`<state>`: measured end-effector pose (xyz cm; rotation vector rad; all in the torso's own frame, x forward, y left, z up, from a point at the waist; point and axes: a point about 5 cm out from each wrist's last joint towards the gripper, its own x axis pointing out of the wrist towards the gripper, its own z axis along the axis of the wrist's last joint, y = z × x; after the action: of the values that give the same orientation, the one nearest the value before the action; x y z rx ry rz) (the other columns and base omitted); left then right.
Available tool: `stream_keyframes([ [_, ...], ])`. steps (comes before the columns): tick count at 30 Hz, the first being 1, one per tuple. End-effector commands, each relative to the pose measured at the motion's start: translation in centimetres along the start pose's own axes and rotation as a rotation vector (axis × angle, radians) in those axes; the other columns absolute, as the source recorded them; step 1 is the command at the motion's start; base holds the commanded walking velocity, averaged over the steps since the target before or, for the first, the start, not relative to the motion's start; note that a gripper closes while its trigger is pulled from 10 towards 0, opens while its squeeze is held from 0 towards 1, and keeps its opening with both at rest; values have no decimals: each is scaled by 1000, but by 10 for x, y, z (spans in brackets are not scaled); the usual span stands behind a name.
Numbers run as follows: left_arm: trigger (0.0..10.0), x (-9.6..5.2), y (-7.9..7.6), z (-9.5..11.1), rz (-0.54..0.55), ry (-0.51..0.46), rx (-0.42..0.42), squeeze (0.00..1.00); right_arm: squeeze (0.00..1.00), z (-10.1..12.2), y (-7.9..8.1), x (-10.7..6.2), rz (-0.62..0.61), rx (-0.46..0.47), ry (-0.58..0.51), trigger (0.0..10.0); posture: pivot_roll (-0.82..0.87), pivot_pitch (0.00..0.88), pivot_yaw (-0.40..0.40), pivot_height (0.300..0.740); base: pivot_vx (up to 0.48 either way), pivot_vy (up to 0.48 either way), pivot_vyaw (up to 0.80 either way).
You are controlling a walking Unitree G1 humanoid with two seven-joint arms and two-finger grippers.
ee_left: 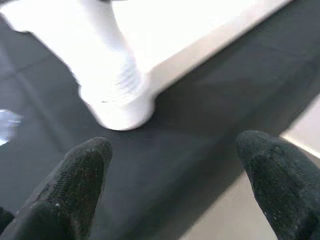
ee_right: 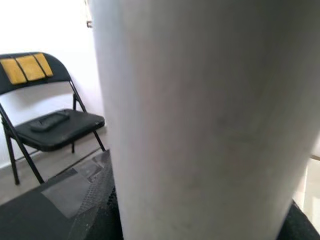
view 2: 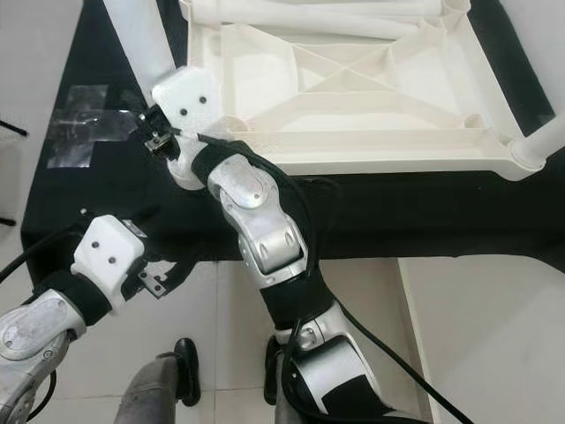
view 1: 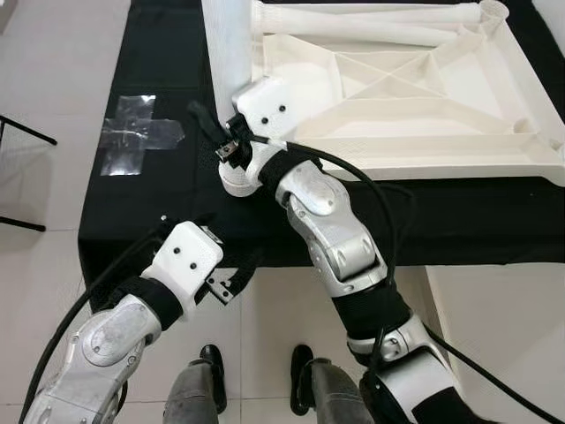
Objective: Building children table
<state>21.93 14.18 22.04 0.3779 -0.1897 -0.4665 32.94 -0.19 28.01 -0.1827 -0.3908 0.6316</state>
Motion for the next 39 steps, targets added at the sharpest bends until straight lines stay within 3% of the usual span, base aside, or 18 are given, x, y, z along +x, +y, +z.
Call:
stream_keyframes([
  [1, 10000, -3, 10, 4, 35, 0, 24, 0, 0, -69, -1, -19, -29, 54, 345, 10000, 135, 382, -87, 740, 0, 0, 0],
  [7, 10000, -1, 34, 23, 105, -60, 64, 0, 0, -69, -1, -16, -31, 85, 350, 10000, 141, 377, -86, 740, 0, 0, 0],
  [8, 10000, -1, 47, 35, 136, -93, 101, 0, 0, -69, -5, -14, -47, 101, 353, 10000, 143, 376, -86, 740, 0, 0, 0],
  [11, 10000, 0, 53, 41, 146, -110, 126, 0, 0, -69, -9, -12, -62, 117, 354, 10000, 143, 371, -88, 740, 0, 0, 0],
  [14, 10000, 4, 69, 71, 151, -207, 184, 0, 0, -67, -18, -9, -98, 147, 357, 10000, 147, 364, -92, 740, 0, 0, 0],
  [15, 10000, 4, 69, 71, 151, -207, 184, 0, 0, -67, -18, -9, -98, 147, 357, 10000, 147, 364, -92, 740, 0, 0, 0],
  [16, 10000, 6, 75, 84, 142, -259, 186, 0, 0, -67, -19, -9, -103, 151, 359, 10000, 150, 360, -93, 740, 0, 0, 0],
  [17, 10000, 6, 75, 84, 142, -259, 186, 0, 0, -67, -19, -9, -103, 151, 359, 10000, 150, 360, -93, 740, 0, 0, 0],
  [21, 10000, 15, 84, 133, 16, -447, 166, 0, 0, -68, -17, -8, -101, 169, 359, 10000, 153, 348, -83, 740, 0, 0, 0],
  [26, 10000, 21, 90, 156, -58, -529, 130, 27, 0, -69, -17, -6, -103, 177, 355, 10000, 156, 339, -74, 740, 0, 0, 0],
  [27, 10000, 24, 93, 162, -79, -549, 104, 1000, 0, -69, -17, -6, -105, 180, 353, 10000, 156, 336, -72, 740, 0, 0, 0],
  [30, 10000, 31, 99, 175, -106, -588, 62, 1000, 0, -68, -17, -5, -106, 186, 345, 10000, 156, 329, -68, 740, 0, 0, 0],
  [31, 10000, 39, 105, 183, -111, -592, 33, 1000, 0, -67, -17, -4, -107, 190, 338, 10000, 156, 325, -66, 740, 0, 0, 0],
  [34, 10000, 44, 108, 185, -115, -580, 22, 1000, 0, -67, -17, -4, -107, 192, 335, 10000, 156, 325, -66, 740, 0, 0, 0],
  [35, 10000, 50, 110, 186, -131, -560, 7, 682, 0, -66, -17, -3, -106, 194, 330, 10000, 156, 324, -63, 740, 0, 0, 0],
  [36, 10000, 56, 111, 186, -151, -541, -6, 0, 0, -65, -16, -3, -106, 195, 325, 10000, 155, 322, -62, 740, 0, 0, 0],
  [37, 10000, 56, 111, 186, -151, -541, -6, 0, 0, -65, -16, -3, -106, 195, 325, 10000, 155, 322, -62, 740, 0, 0, 0],
  [39, 10000, 71, 114, 189, -226, -506, -41, 0, 0, -63, -17, -2, -107, 199, 314, 10000, 153, 318, -55, 740, 0, 0, 0],
])
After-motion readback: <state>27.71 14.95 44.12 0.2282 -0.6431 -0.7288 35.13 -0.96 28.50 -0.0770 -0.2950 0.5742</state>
